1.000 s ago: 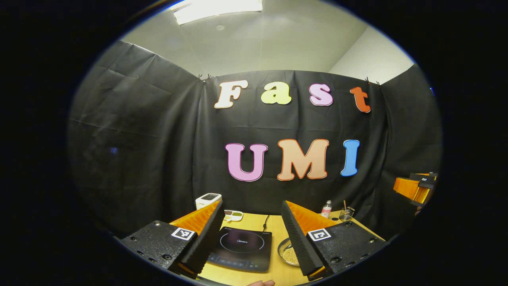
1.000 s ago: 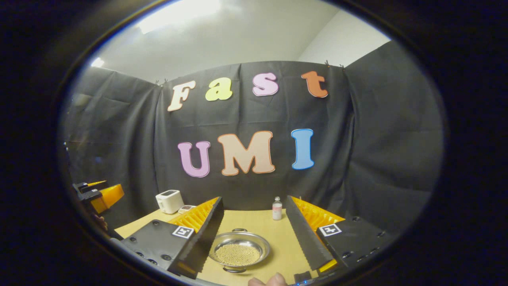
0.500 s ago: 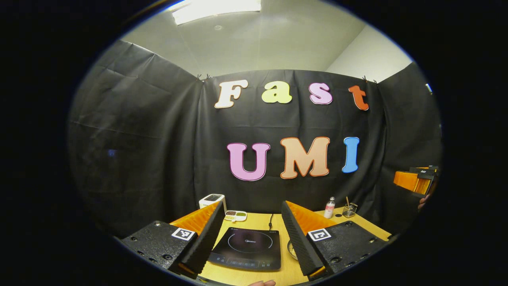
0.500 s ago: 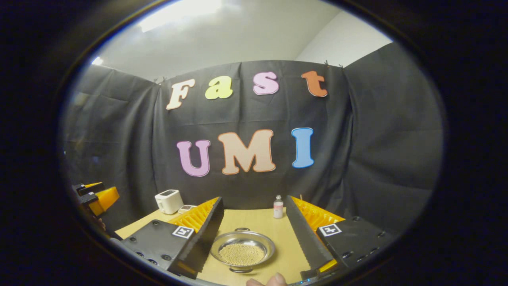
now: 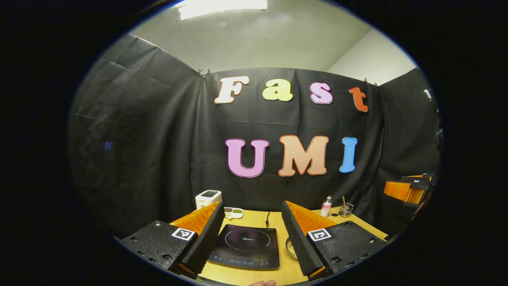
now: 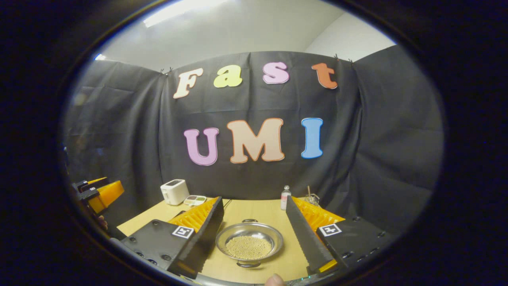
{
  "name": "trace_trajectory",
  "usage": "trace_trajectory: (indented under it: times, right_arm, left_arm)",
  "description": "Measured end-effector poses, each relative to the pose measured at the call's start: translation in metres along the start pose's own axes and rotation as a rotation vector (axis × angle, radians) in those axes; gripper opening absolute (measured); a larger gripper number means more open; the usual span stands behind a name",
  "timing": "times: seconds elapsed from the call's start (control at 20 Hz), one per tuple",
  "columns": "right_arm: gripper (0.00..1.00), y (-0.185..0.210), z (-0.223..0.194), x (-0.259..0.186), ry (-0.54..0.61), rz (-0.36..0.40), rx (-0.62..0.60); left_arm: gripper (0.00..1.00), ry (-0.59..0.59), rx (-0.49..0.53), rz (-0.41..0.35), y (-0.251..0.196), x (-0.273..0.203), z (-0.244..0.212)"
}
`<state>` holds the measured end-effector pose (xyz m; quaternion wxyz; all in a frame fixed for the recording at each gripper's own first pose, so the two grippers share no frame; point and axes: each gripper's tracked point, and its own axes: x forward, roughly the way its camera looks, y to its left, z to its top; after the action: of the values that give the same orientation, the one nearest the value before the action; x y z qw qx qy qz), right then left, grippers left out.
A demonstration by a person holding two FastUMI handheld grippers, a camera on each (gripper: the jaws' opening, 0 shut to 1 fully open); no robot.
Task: First push the handle of the pot to place it horizontally, then grasp the pot with both hands and set it on the induction cooktop.
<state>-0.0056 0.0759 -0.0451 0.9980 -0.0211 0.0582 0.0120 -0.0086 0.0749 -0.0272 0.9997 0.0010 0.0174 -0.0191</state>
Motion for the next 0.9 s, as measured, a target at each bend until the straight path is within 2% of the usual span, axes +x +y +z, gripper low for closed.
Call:
trace_trajectory:
  times: [0.1, 0.15, 0.2, 0.35, 0.45, 0.5, 0.65, 0.75, 0.8, 0.85, 0.9]
  right_arm:
    - [0.89, 0.004, -0.013, 0.006, 0.038, 0.013, 0.006]
    - [0.89, 0.007, -0.019, 0.009, 0.056, 0.021, 0.014]
    - [0.95, 0.009, -0.026, 0.015, 0.079, 0.033, 0.019]
    - [0.95, 0.015, -0.057, 0.032, 0.168, 0.075, 0.033]
    - [0.83, 0.012, -0.074, 0.045, 0.214, 0.077, 0.042]
    - [0.72, 0.011, -0.084, 0.052, 0.238, 0.086, 0.05]
    - [0.55, 0.005, -0.107, 0.07, 0.304, 0.09, 0.023]
    - [0.22, 0.002, -0.124, 0.083, 0.354, 0.109, 0.018]
    - [0.01, 0.007, -0.133, 0.09, 0.385, 0.14, 0.049]
    - [0.0, 0.008, -0.141, 0.094, 0.425, 0.157, 0.078]
    - [0.08, 0.007, -0.154, 0.098, 0.47, 0.168, 0.112]
  left_arm:
    - [0.83, 0.014, -0.002, 0.002, 0.002, 0.003, -0.005]
    - [0.88, 0.02, -0.005, 0.007, 0.003, 0.006, -0.007]
    - [0.88, 0.021, -0.01, 0.013, 0.003, 0.008, -0.007]
    - [0.88, 0.064, -0.018, 0.036, 0.004, 0.016, -0.02]
    - [0.88, 0.082, -0.023, 0.044, 0.002, 0.023, -0.024]
    - [0.88, 0.09, -0.015, 0.052, 0.002, 0.027, -0.028]
    - [0.88, 0.12, -0.003, 0.086, -0.002, 0.037, -0.035]
    - [0.88, 0.138, -0.002, 0.108, -0.009, 0.043, -0.037]
    - [0.88, 0.137, 0.0, 0.119, -0.013, 0.049, -0.035]
    - [0.89, 0.139, 0.003, 0.129, -0.017, 0.052, -0.033]
    - [0.88, 0.148, 0.007, 0.141, -0.02, 0.055, -0.036]
